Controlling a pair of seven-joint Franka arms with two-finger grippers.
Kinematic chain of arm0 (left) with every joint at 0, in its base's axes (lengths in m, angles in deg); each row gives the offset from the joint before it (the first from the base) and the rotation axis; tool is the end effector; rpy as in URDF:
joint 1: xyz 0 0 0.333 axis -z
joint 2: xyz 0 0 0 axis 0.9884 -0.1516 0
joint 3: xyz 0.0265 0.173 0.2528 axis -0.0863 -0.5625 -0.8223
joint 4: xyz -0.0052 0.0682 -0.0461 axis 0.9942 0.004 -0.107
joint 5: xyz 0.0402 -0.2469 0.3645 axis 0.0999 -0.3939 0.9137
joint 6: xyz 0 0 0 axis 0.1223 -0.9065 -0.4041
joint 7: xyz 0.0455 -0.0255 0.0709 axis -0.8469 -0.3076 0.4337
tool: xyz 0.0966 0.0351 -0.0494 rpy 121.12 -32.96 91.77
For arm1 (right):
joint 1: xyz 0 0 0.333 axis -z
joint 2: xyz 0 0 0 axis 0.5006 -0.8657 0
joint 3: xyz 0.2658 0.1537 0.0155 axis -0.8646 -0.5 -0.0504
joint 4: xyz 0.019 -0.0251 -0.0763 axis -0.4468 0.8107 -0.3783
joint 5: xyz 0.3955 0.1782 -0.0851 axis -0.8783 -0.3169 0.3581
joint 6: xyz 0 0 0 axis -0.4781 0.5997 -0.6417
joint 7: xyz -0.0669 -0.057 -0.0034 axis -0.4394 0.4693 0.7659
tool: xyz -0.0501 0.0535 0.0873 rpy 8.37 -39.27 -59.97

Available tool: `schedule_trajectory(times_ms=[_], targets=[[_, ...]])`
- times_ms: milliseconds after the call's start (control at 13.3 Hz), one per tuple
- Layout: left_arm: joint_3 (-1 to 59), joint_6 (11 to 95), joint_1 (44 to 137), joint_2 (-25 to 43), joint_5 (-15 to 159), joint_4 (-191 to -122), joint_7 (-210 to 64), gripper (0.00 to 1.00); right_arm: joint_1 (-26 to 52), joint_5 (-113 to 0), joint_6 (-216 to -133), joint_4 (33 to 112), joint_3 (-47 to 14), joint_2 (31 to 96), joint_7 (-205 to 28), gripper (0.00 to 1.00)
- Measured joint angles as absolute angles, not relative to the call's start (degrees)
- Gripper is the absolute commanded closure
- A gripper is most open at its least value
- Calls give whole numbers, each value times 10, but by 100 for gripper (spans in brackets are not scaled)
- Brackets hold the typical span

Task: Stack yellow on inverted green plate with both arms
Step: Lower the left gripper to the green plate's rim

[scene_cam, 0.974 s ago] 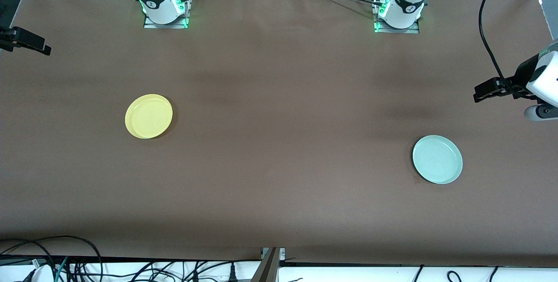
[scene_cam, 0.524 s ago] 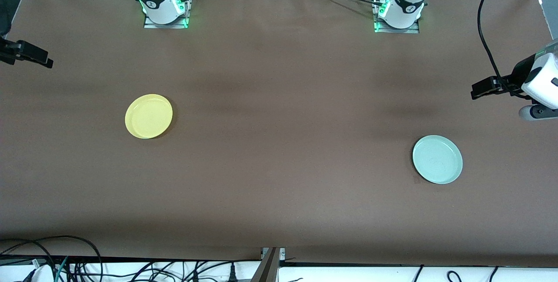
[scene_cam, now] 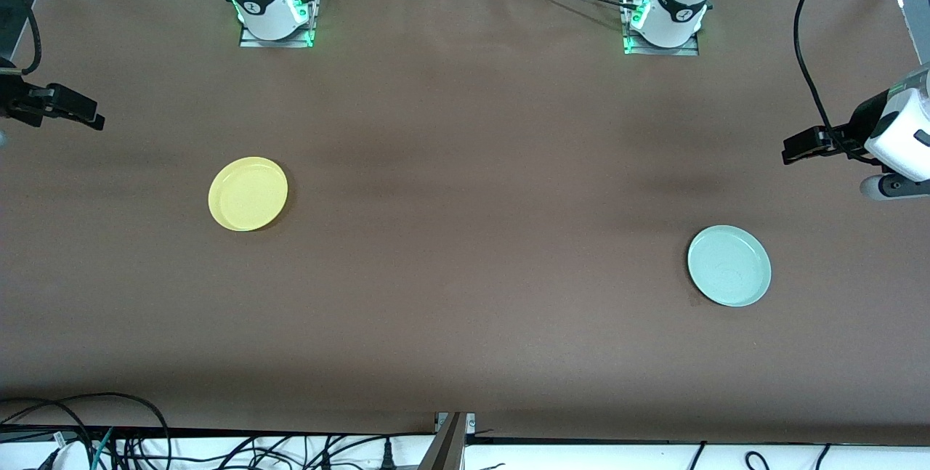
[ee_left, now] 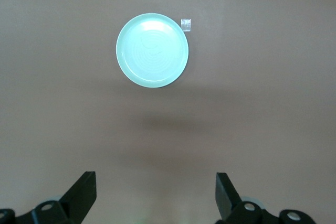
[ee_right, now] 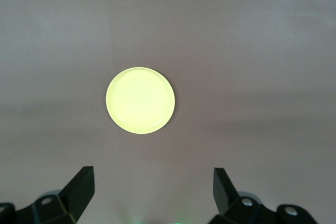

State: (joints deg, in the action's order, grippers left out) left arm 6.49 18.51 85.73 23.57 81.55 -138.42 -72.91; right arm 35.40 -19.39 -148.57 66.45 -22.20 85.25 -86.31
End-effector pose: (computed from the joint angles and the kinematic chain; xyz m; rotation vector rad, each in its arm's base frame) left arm 0.6458 -0.0036 0.5590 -3.0885 -0.1760 0.2463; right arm 0.6069 -0.0578 0.5671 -3.1341 0.0684 0.1329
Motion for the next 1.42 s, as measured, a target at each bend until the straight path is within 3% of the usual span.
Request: schedule_trajectory(times_ms=[300,749,1423], targets=[[64,228,850,246,815,-1438,-729,0,354,-194,-1482,664,-222,853,-863,0],[63,446,826,219,821,-1596,-733,0,353,-196,-1482,664,-222,853,-863,0],[61,628,730,48,830,-1604,-826,0,352,-200,-1480,664,-222,853,-863,0]])
